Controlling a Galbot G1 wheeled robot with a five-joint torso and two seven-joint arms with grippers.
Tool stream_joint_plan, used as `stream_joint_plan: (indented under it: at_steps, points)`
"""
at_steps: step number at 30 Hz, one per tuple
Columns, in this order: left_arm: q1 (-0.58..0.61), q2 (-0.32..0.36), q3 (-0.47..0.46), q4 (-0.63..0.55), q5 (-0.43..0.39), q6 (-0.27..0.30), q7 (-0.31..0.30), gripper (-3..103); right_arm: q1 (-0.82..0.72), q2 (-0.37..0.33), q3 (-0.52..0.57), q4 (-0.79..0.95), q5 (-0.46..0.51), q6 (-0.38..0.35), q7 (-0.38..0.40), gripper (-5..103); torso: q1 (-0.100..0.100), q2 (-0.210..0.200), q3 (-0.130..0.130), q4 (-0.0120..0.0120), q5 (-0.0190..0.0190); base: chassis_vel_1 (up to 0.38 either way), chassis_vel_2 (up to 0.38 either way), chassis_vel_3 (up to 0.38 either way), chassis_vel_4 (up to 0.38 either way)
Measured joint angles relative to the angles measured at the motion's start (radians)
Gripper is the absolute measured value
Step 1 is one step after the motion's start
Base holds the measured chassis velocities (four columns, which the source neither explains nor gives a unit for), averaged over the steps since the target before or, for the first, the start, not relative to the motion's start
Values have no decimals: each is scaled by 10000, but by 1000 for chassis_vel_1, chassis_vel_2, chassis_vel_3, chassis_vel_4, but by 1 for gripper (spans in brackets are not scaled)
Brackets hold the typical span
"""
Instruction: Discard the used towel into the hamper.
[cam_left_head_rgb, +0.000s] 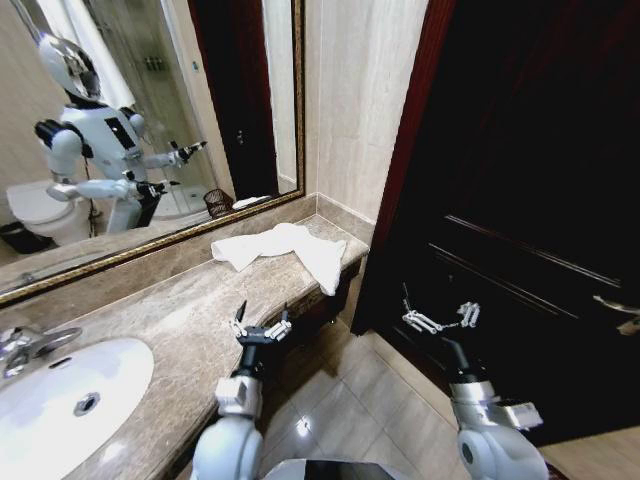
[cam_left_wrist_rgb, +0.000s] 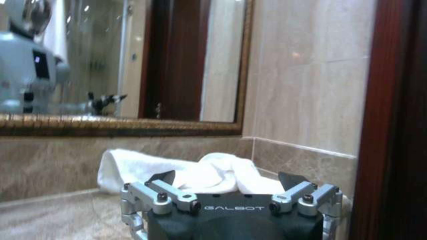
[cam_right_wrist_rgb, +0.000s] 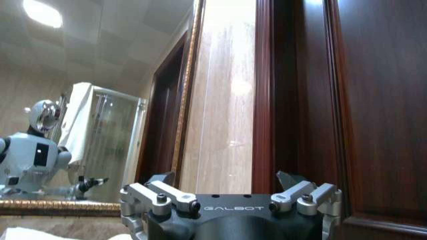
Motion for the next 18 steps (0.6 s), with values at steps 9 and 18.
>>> stream_joint_plan:
  at_steps: [9, 18]
  points:
    - [-2377, 454, -10, 1771, -1768, 837, -187, 100, 5, -148, 95, -840, -280, 29, -9, 100, 0, 0, 1, 3, 0, 0, 0, 0, 0]
    - [-4314, 393, 791, 3693, -1879, 1254, -476, 100, 84, 64, 97, -1656, -599, 115, 18, 100, 3, 0, 2, 1, 1, 0, 0, 0, 0]
